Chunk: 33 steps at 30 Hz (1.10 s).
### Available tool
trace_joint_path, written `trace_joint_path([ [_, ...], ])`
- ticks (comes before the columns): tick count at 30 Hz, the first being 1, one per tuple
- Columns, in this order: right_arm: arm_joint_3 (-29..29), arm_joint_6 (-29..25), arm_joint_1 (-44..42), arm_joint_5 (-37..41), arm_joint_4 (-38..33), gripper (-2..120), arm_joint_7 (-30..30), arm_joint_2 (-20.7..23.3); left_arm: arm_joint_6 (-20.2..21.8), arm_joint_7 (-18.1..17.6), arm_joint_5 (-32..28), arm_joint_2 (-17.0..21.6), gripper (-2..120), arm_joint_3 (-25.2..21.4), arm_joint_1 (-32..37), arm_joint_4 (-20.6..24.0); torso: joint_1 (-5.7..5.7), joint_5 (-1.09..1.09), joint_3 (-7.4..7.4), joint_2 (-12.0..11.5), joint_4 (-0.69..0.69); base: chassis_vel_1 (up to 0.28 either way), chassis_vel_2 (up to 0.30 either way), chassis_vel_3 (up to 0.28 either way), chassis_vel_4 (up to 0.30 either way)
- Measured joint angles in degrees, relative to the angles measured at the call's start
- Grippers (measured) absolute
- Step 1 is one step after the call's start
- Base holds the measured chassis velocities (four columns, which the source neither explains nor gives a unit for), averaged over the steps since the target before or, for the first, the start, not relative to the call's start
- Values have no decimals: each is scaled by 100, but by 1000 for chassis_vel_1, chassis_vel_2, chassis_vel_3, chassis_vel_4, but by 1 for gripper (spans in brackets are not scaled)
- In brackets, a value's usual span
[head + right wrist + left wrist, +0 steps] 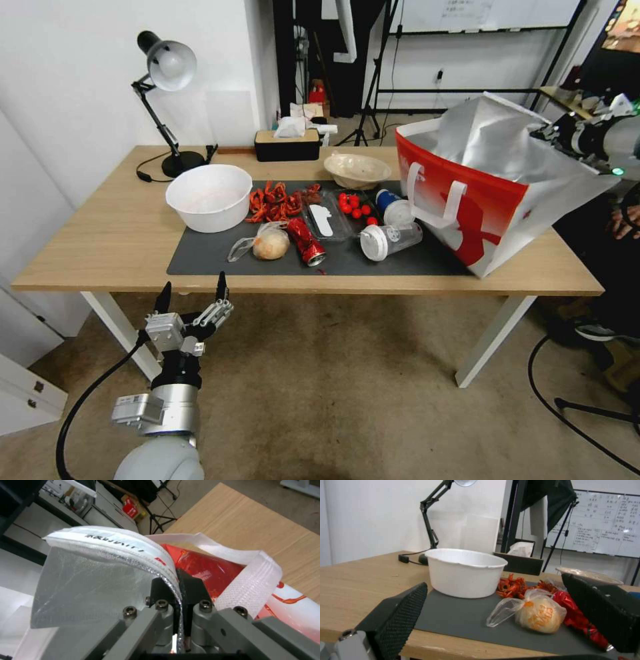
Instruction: Pick up the food delivery bag from the floor and place it on the table.
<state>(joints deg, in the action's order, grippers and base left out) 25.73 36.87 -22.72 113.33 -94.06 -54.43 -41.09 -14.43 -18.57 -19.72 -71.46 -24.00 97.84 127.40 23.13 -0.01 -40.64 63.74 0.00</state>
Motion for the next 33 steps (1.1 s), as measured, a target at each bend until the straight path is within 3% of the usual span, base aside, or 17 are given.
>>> trace_joint_path([
  [33,-28,75,63,-742,512,0,277,30,-2,-22,-50,54,100,43,-61,-59,0,1,0,0,0,0,0,0,0],
])
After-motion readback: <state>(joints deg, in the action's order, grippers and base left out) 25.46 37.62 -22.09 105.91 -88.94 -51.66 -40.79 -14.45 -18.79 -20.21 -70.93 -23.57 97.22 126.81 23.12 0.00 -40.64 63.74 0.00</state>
